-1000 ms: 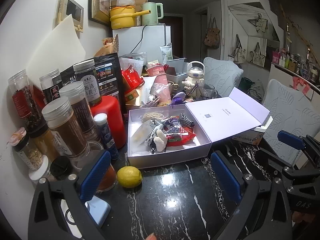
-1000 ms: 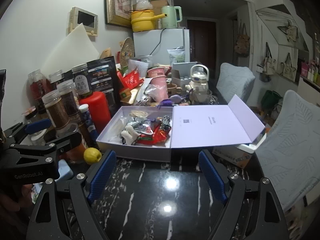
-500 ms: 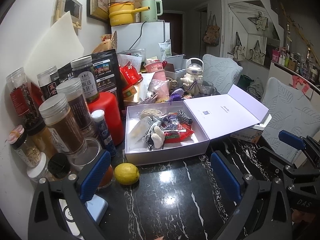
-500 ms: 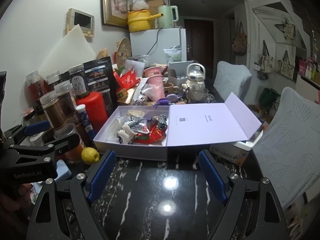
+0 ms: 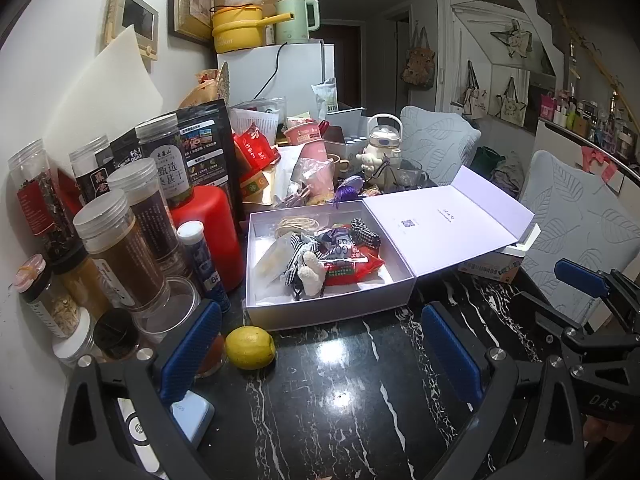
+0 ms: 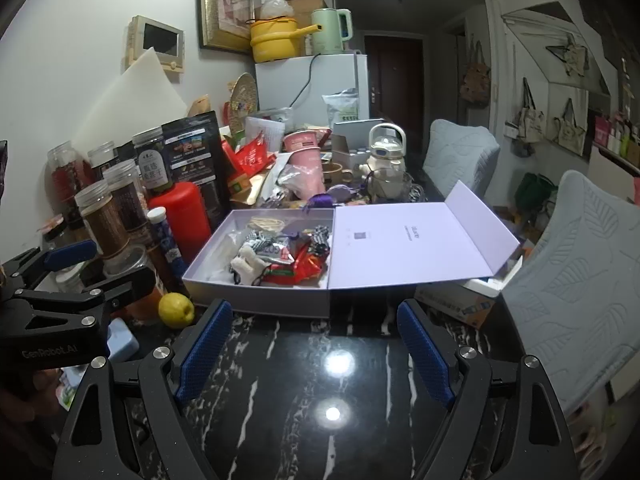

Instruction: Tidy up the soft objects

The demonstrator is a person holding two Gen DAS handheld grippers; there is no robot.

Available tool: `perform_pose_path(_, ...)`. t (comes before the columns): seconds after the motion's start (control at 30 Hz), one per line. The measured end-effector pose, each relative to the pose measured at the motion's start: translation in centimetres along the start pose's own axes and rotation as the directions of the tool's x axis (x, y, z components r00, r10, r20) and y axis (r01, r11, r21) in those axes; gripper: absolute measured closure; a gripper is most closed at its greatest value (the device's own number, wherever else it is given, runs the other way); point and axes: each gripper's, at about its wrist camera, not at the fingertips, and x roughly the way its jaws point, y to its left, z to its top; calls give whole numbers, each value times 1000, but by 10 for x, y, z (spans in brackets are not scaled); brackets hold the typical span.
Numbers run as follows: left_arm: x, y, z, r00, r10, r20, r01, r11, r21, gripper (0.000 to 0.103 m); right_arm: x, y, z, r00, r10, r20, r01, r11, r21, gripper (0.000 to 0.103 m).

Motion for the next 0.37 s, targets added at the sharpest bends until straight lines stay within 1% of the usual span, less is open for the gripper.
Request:
perform_pose_path(0.23,2,-1,0,1000,-11,-4,11,1000,6,1,1,-5,-1,1000,-10,-5,10,1000,21,17)
perform_pose_path(0.37,7,-1,-2,1000,2,-11,-2,1000,13,1,5,-9,-1,1000,-8,-19,9,999,41,17)
